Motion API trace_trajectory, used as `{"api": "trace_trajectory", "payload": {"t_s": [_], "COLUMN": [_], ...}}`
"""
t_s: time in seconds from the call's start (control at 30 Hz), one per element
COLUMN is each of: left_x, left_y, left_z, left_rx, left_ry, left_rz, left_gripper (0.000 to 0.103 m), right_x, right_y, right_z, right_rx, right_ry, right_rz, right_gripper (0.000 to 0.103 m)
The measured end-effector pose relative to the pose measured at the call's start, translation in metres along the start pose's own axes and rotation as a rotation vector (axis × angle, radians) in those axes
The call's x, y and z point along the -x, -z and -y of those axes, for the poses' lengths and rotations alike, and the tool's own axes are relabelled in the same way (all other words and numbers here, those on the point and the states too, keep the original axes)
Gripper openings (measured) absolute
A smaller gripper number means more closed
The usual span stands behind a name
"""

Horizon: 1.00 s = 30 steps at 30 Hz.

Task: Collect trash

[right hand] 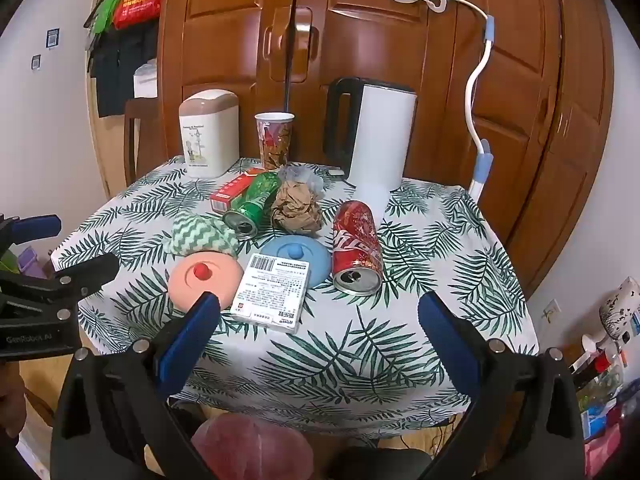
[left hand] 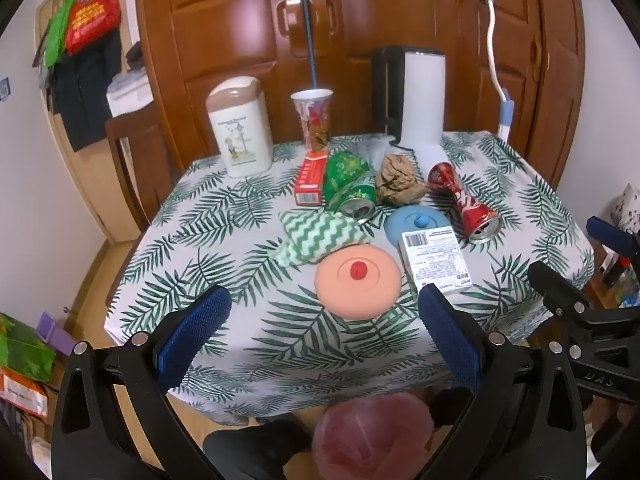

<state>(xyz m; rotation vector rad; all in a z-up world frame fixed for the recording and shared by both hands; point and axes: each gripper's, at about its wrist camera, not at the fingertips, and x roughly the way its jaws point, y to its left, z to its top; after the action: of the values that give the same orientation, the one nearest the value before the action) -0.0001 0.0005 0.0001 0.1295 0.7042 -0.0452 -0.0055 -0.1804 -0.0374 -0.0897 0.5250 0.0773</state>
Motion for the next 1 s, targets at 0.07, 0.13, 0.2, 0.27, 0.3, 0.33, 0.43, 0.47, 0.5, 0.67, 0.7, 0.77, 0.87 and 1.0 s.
{"api": "trace_trajectory", "payload": {"t_s": [0.07,0.13,0.2,0.27,0.3,0.33,0.43,0.47,0.5,0.67,0.7,0.77,0.87,1.0], "left_x": [0.0,0.0,0.001,0.0,0.0,-0.001,-0.001,-0.001,-0.001,-0.003,-0.003,-0.003,-0.003,-0.004], "left_y": [0.0,0.0,0.0,0.0,0.0,0.0,0.002,0.002,0.002,0.002,0.002,0.003,0.003,0.004], "left_z": [0.0,-0.001,0.0,0.0,-0.001,-0.001,0.001,0.001,0.001,0.002,0.002,0.003,0.004,0.003], "left_rx": [-0.005,-0.001,-0.004,-0.003,-0.003,-0.003,-0.007,-0.009,-0.01,-0.008,-0.009,-0.011,-0.016,-0.019], "left_ry": [0.0,0.002,0.002,0.005,0.005,0.006,0.009,0.008,0.007,0.013,0.015,0.017,0.018,0.02], "left_rz": [-0.002,-0.003,-0.004,-0.007,-0.007,-0.007,-0.007,-0.008,-0.008,-0.011,-0.011,-0.012,-0.017,-0.021], "left_gripper": [0.097,0.097,0.097,0.097,0.097,0.097,0.097,0.097,0.097,0.097,0.097,0.097,0.097,0.097], "right_x": [-0.002,-0.004,-0.005,-0.004,-0.004,-0.009,-0.009,-0.009,-0.008,-0.008,-0.008,-0.009,-0.011,-0.012], "right_y": [-0.001,0.002,0.003,0.002,0.002,0.004,0.006,0.006,0.007,0.002,0.002,0.003,0.004,0.004], "right_z": [0.001,-0.001,0.0,-0.002,-0.002,-0.002,-0.004,-0.005,-0.007,0.004,0.004,0.005,0.004,0.004], "right_rx": [0.002,0.004,0.005,0.008,0.009,0.007,0.004,0.004,0.004,-0.004,-0.005,-0.005,-0.004,-0.003], "right_ry": [0.005,0.006,0.006,0.007,0.008,0.008,0.011,0.013,0.014,0.006,0.006,0.0,0.003,0.0], "right_rz": [-0.012,-0.014,-0.015,-0.014,-0.013,-0.017,-0.016,-0.015,-0.015,-0.024,-0.025,-0.027,-0.032,-0.032], "right_gripper": [0.098,0.098,0.098,0.098,0.098,0.098,0.098,0.098,0.098,0.098,0.098,0.098,0.098,0.098]}}
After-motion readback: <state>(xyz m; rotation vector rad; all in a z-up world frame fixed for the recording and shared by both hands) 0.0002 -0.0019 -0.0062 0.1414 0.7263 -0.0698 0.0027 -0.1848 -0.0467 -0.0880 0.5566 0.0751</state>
